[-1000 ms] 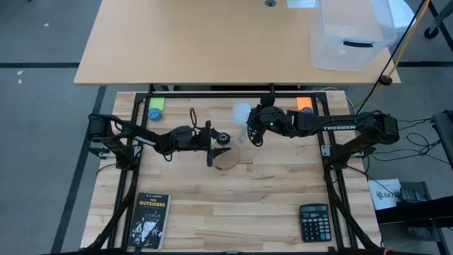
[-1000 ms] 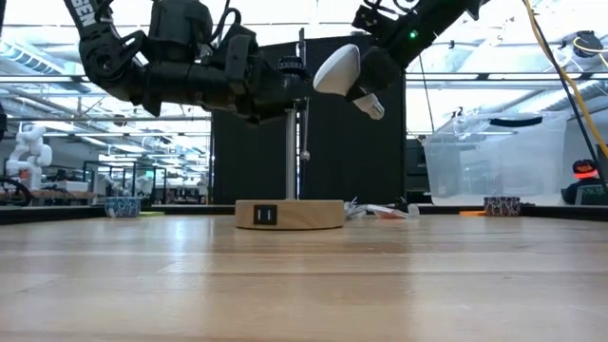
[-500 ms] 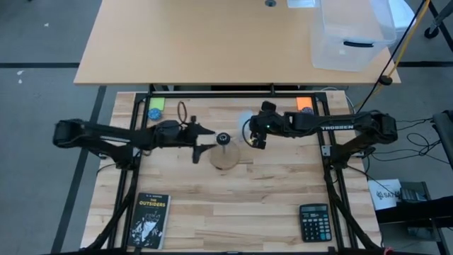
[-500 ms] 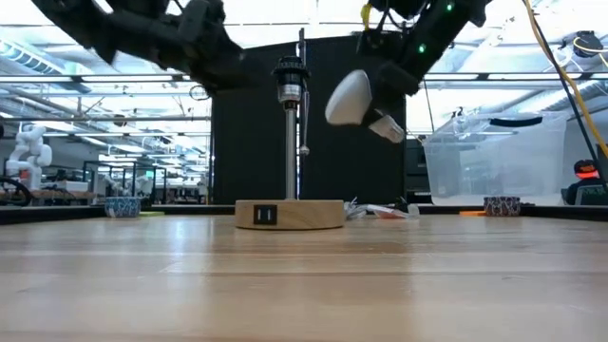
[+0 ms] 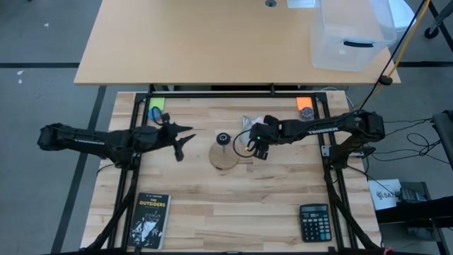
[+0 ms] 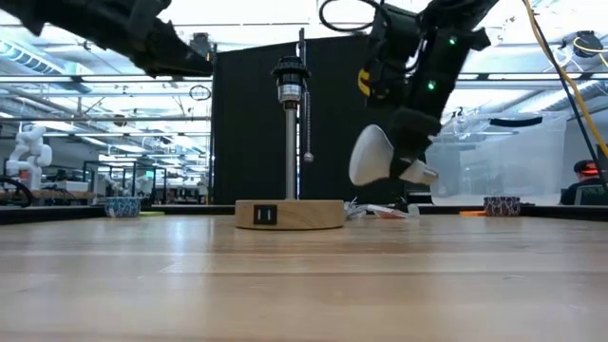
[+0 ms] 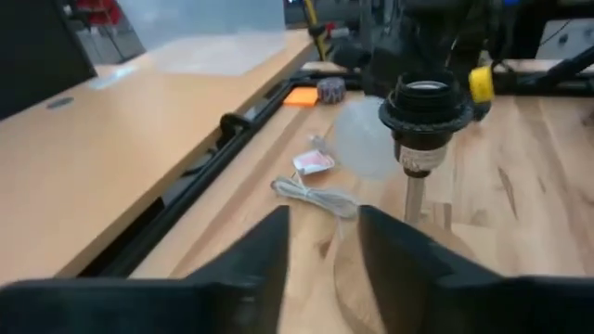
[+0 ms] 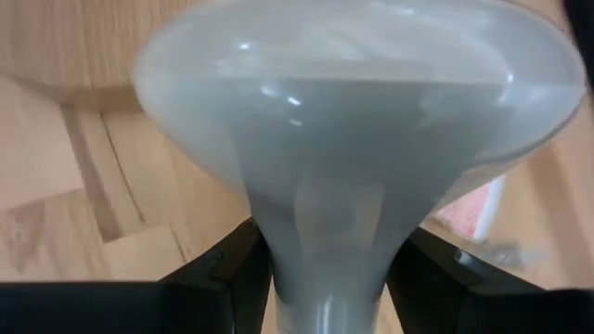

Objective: Screw lightbulb
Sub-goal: Remove the lightbulb from the lamp

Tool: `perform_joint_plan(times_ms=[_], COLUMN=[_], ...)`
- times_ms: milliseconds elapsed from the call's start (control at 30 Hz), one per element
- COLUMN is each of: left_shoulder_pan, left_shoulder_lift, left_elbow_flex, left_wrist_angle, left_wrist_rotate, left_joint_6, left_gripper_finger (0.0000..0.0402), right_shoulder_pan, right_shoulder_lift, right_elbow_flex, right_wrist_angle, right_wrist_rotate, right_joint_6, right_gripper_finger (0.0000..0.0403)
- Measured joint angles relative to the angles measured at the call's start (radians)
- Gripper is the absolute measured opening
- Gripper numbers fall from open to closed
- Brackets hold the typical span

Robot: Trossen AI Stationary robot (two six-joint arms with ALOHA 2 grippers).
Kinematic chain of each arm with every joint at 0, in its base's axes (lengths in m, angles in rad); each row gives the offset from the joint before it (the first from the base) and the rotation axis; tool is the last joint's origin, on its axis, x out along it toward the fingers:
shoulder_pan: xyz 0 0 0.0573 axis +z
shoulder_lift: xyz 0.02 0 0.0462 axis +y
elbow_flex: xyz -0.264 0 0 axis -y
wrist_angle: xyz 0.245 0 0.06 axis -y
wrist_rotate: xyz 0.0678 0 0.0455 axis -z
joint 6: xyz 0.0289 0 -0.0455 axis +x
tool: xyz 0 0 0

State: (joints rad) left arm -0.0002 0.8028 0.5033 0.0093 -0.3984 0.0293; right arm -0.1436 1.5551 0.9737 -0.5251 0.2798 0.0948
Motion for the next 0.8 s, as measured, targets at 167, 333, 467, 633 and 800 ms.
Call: perform_joint_plan(times_ms=[167,333,467,633,800], left_shoulder_pan=[-0.01,-0.01,-0.01,-0.009,-0.009], left_shoulder_lift=[-0.127,-0.232,-0.29,-0.351,-0.406], left_elbow_flex=[-0.114,-0.255,-0.33,-0.395,-0.443], left_wrist_angle=[0.094,0.252,0.279,0.324,0.36], left_wrist_rotate=[0.003,0.072,0.076,0.078,0.083], left_joint_6=[0.003,0.034,0.049,0.072,0.089], left_gripper_finger=[0.0048,0.0004,0.0002,0.0001,0.0001], right_shoulder_pan=[0.008,0.034,0.064,0.09,0.108], right_shoulder_lift=[0.0,0.0,0.0,-0.001,-0.001], right_elbow_flex=[-0.066,-0.159,-0.203,-0.248,-0.256], right_wrist_angle=[0.018,0.175,0.22,0.266,0.302], right_wrist_rotate=[0.002,-0.046,-0.051,-0.052,-0.053], right_joint_6=[0.101,0.145,0.143,0.136,0.138], right_gripper_finger=[0.0172,0.0172,0.0172,0.0172,0.0172])
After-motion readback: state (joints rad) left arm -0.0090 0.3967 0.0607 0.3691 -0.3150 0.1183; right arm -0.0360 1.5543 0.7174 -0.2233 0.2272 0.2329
